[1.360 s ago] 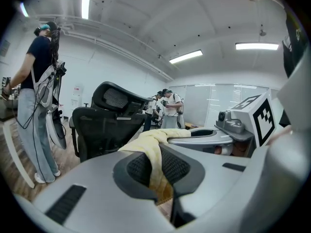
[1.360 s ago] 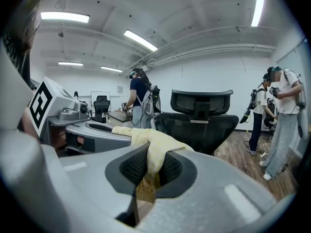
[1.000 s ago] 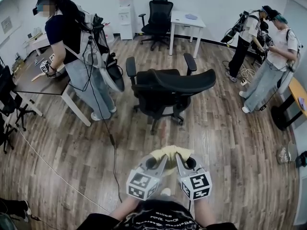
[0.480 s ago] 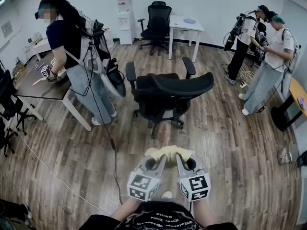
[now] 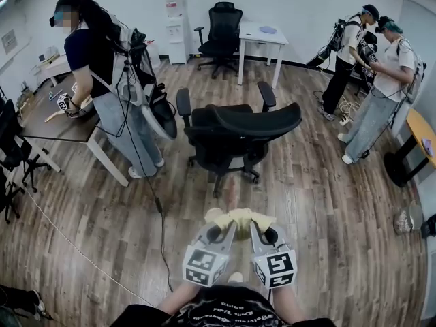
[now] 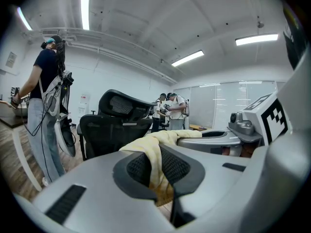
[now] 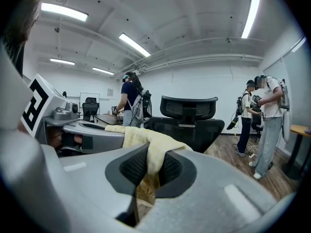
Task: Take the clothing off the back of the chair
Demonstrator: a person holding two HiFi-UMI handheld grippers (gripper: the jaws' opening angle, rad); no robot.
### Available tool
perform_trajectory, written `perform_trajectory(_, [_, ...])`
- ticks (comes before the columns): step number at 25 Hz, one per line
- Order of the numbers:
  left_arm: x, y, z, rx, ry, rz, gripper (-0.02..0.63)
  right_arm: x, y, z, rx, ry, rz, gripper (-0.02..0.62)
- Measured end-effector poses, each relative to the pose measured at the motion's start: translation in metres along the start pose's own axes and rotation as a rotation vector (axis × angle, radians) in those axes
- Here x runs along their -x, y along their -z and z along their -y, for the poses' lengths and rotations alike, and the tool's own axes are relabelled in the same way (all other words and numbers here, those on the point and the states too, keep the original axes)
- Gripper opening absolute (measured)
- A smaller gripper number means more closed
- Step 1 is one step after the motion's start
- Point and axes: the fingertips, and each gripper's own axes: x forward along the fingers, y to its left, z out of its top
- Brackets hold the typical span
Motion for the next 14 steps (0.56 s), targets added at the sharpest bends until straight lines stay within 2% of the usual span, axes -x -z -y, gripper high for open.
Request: perform_trajectory(14, [0.0012,-0.0016,-0.0039,0.003,-0.028,-0.008,0.028,-0.005,-0.0052,-0.0003,0.02,-0.031,0.007,0.02])
